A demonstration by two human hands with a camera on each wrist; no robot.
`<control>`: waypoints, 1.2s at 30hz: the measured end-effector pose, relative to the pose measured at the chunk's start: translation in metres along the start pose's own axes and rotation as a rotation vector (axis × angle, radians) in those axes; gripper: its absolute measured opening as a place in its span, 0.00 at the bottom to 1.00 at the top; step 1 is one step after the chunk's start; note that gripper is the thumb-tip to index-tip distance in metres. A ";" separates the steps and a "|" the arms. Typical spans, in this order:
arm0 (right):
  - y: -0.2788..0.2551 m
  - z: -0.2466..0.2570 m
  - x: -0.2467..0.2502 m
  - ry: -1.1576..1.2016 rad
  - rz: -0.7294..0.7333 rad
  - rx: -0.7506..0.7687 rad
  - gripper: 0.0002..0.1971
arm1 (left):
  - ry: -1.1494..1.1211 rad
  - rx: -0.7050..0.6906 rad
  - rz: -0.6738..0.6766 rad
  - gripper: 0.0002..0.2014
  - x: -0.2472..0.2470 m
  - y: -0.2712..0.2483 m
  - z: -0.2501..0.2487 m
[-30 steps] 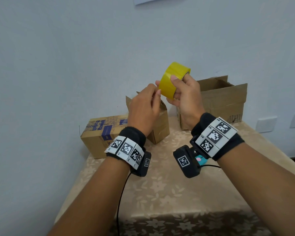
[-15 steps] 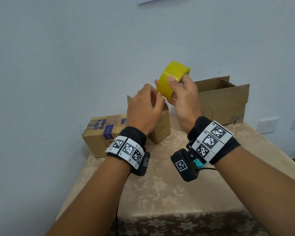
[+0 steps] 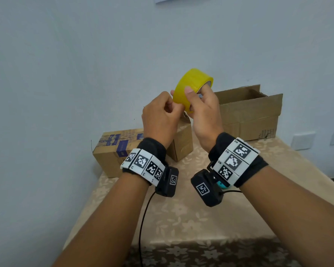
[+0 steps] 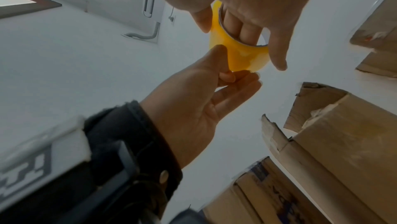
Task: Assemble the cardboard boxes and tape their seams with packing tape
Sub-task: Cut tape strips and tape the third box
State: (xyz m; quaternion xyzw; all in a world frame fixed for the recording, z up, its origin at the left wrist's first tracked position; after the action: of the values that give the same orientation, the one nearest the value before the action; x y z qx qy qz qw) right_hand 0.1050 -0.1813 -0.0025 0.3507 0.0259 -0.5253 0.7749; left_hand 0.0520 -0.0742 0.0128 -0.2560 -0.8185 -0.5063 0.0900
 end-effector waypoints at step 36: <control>0.011 0.007 0.005 0.381 0.018 -0.216 0.25 | -0.544 0.309 0.025 0.10 -0.010 -0.005 0.007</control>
State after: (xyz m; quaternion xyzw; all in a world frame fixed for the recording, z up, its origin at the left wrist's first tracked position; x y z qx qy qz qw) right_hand 0.1144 -0.1871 0.0060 0.3589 0.2247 -0.4366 0.7938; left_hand 0.0587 -0.0730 0.0009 -0.3756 -0.8767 -0.2875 -0.0883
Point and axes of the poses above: each hand's wrist, its own y-axis towards the middle knuckle, its own x-axis out of the back of the hand, z = x × y, the point moved 6 cm from there along y, towards the middle knuckle, and after that the axes turned 10 degrees about y, right-handed, at the moved point
